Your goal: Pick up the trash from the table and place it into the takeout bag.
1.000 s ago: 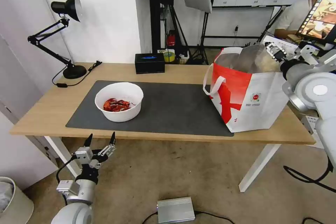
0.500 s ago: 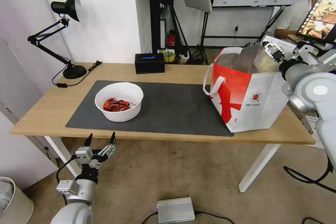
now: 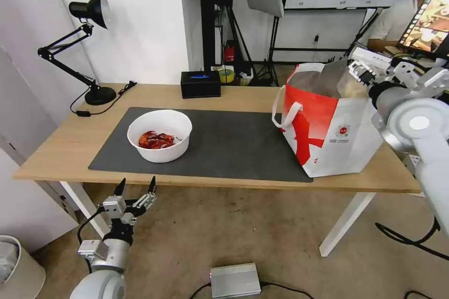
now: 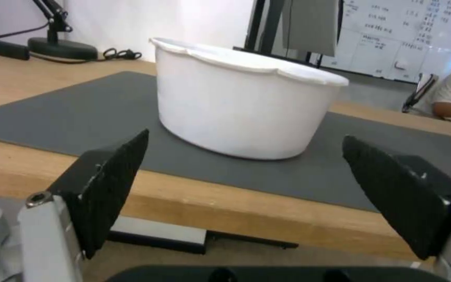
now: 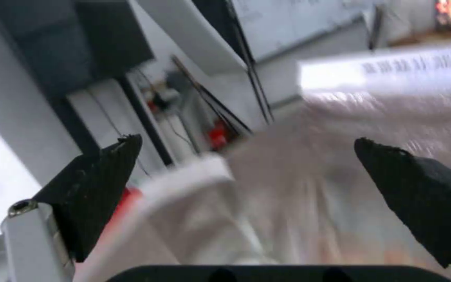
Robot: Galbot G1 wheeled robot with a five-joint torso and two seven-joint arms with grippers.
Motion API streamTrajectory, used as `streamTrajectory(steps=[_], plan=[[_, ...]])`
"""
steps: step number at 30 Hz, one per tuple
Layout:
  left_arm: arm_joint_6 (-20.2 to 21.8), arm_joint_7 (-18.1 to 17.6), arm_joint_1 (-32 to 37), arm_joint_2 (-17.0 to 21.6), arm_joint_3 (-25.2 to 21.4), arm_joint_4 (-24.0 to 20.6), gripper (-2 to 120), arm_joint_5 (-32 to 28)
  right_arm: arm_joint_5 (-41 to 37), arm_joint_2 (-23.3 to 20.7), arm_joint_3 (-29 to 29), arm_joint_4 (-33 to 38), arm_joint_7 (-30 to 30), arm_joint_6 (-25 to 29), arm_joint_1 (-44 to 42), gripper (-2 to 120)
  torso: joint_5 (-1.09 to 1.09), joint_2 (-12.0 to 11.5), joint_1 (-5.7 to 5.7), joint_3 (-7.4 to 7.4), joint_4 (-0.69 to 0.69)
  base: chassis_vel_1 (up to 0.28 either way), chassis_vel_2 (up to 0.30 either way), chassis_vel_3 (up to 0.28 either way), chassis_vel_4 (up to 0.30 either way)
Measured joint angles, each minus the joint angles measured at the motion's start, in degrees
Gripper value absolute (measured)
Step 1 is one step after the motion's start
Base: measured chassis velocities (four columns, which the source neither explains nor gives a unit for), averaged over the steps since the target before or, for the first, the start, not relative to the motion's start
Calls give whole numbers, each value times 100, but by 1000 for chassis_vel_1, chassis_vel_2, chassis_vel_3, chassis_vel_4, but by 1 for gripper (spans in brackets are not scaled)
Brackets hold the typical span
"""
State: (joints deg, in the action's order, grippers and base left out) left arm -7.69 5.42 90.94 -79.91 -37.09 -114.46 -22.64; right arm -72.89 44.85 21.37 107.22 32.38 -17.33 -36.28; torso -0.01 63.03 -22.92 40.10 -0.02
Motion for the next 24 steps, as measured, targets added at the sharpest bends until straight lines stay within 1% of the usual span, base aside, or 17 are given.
streamTrajectory(steps=[1,2,3,5,7,9,11,13,14,15,17,18,20,21,24], plan=[[0,2,-1,-3,0,4,100,0,-76,41,-10,-21,43,120,48,100,0,0,0,0,0,0,0,0,0],[0,2,-1,-3,0,4,100,0,-76,41,-10,-21,43,120,48,100,0,0,0,0,0,0,0,0,0],[0,2,-2,-10,0,5,100,1,-293,102,-3,-73,209,183,115,100,0,1,0,0,4,0,0,0,0],[-1,5,1,-22,3,4,100,4,-489,137,39,-142,314,200,125,100,0,0,-1,1,6,0,0,0,0],[-2,5,4,-29,3,3,100,4,-496,137,69,-152,298,204,90,100,0,0,-1,1,5,0,0,0,0],[-6,10,5,-30,1,4,100,4,-483,122,145,-88,199,218,-59,100,2,0,0,1,0,0,0,0,0],[-14,12,3,-27,0,15,100,4,-425,118,191,-19,93,258,-141,100,2,0,0,0,0,0,0,0,0],[-18,13,-2,-24,-1,23,100,5,-256,111,245,96,-137,367,-307,100,0,0,0,1,2,0,0,0,0],[-20,14,-9,-27,0,24,100,5,-1,96,279,185,-394,500,-472,100,0,0,0,1,3,0,0,0,0],[-20,14,-9,-27,0,24,100,5,-1,96,279,185,-394,500,-472,100,0,0,0,1,3,0,0,0,0],[-20,15,-12,-35,2,24,100,4,590,78,317,312,-976,883,-793,100,1,0,0,1,1,0,0,0,0],[-20,15,-12,-35,2,24,100,4,590,78,317,312,-976,883,-793,100,1,0,0,1,1,0,0,0,0],[-23,16,-7,-36,-3,25,100,0,1192,67,374,434,-1612,1324,-1113,100,0,0,0,1,2,0,0,0,0],[-23,16,-7,-36,-3,25,100,0,1192,67,374,434,-1612,1324,-1113,100,0,0,0,1,2,0,0,0,0],[-33,16,0,-32,-34,27,100,-24,2048,78,412,592,-2329,1938,-1491,100,0,0,0,0,2,0,0,0,0]])
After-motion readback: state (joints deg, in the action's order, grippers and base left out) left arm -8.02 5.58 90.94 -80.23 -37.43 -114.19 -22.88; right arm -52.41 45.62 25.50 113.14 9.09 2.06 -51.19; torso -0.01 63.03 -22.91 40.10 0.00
